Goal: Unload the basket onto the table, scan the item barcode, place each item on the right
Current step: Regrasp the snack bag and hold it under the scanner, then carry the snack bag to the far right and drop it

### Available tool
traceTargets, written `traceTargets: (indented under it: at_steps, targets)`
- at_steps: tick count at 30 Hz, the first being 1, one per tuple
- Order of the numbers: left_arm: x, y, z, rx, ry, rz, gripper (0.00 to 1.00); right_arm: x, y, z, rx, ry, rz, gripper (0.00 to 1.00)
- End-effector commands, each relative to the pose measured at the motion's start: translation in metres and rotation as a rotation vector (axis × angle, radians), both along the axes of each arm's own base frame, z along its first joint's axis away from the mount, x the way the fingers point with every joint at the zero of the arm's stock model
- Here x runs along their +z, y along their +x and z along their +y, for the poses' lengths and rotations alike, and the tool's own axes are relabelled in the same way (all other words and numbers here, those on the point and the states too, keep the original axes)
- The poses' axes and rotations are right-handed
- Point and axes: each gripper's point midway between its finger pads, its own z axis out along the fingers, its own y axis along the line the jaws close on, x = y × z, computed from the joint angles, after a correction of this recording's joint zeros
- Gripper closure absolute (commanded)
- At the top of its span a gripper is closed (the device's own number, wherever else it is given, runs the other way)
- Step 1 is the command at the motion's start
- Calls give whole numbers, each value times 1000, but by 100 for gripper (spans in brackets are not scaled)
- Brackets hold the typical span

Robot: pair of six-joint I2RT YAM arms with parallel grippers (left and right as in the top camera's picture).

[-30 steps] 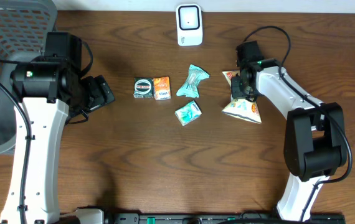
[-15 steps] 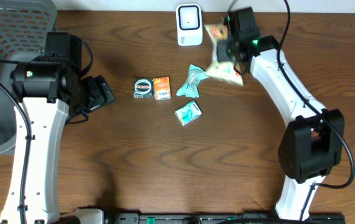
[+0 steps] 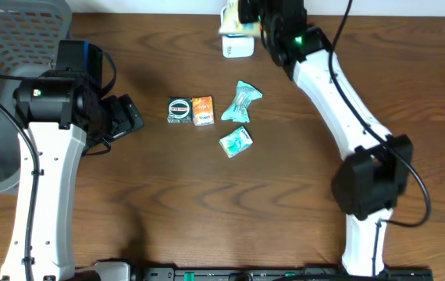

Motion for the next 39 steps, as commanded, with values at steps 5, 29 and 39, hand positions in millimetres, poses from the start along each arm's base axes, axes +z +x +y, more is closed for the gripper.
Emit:
traceTargets:
  at_steps: [5, 29, 39]
  targets:
    - [-2, -1, 1, 11, 3, 11, 2, -20, 46, 26, 22, -33, -163, 99]
    - [-2, -1, 1, 11, 3, 11, 2, -115, 58, 22, 46, -202, -29, 99]
    - [-2, -1, 1, 11, 3, 11, 2, -86, 71, -29, -117, -222, -65, 99]
